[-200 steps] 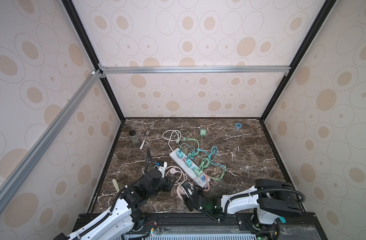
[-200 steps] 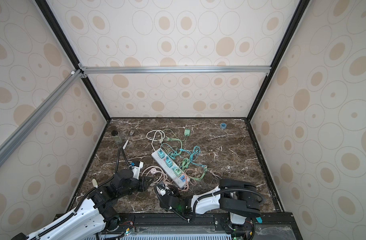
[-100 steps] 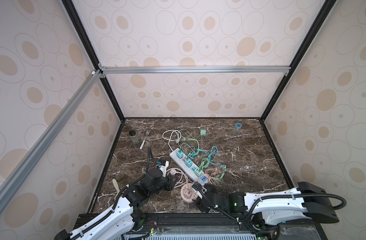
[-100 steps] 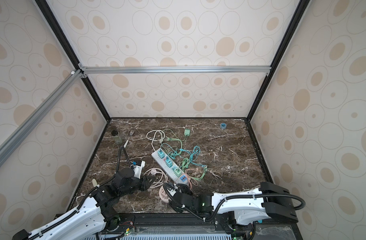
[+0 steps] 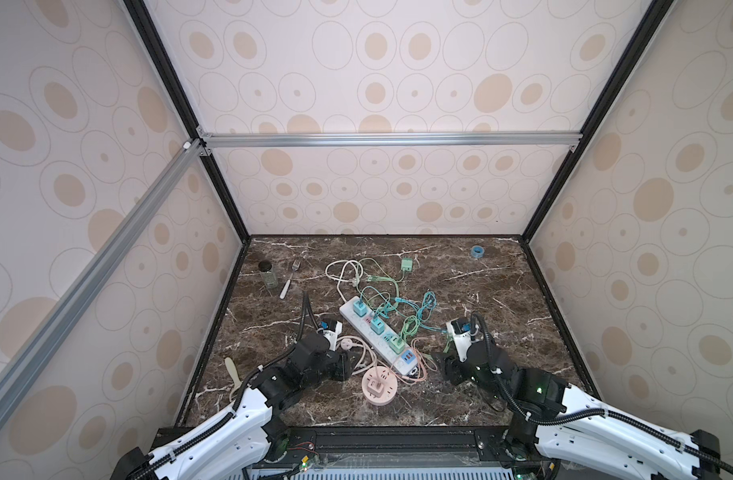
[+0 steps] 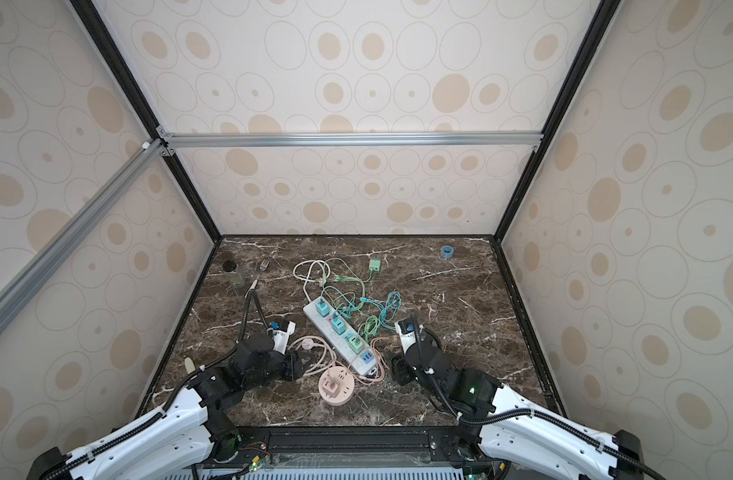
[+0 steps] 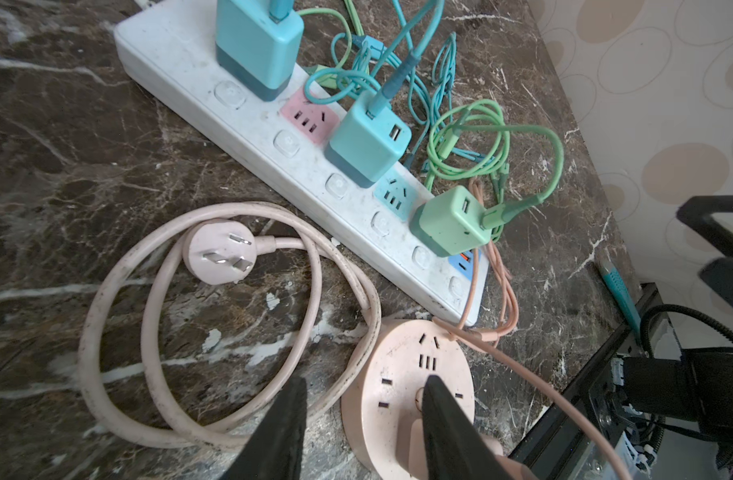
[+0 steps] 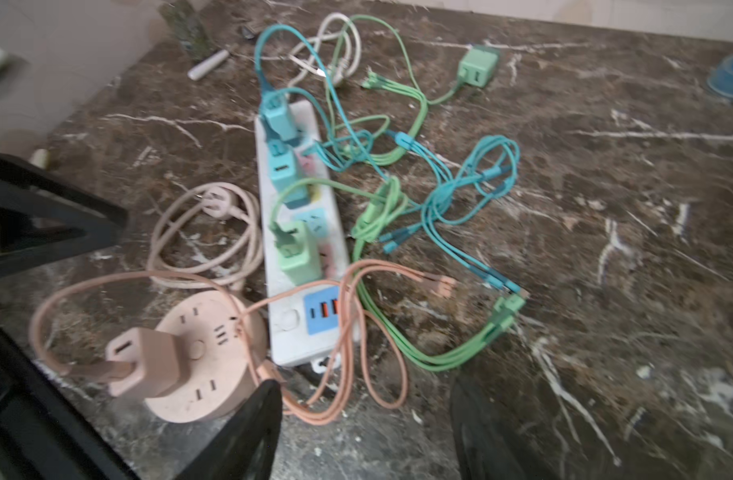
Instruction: Insert the plug
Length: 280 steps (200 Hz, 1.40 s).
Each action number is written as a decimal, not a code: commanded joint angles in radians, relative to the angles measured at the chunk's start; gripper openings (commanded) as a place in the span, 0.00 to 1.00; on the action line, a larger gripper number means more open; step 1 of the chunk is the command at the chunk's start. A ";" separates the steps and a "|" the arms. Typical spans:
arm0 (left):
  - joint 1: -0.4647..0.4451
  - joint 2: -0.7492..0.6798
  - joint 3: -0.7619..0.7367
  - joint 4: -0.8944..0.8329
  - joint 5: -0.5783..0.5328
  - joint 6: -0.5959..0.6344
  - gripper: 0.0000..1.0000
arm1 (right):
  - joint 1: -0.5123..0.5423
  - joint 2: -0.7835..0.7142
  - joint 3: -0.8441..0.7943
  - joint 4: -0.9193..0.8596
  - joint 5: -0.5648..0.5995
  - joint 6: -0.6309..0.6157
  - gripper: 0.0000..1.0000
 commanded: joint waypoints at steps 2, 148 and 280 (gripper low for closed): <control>0.011 -0.007 0.049 0.007 0.005 0.029 0.51 | -0.064 0.044 -0.030 -0.068 -0.108 0.033 0.65; 0.111 -0.076 0.066 -0.032 0.049 0.055 0.68 | -0.274 0.520 -0.097 0.573 -0.555 -0.039 0.55; 0.189 -0.085 0.039 0.021 0.094 0.052 0.70 | -0.281 0.560 -0.099 0.615 -0.580 -0.053 0.27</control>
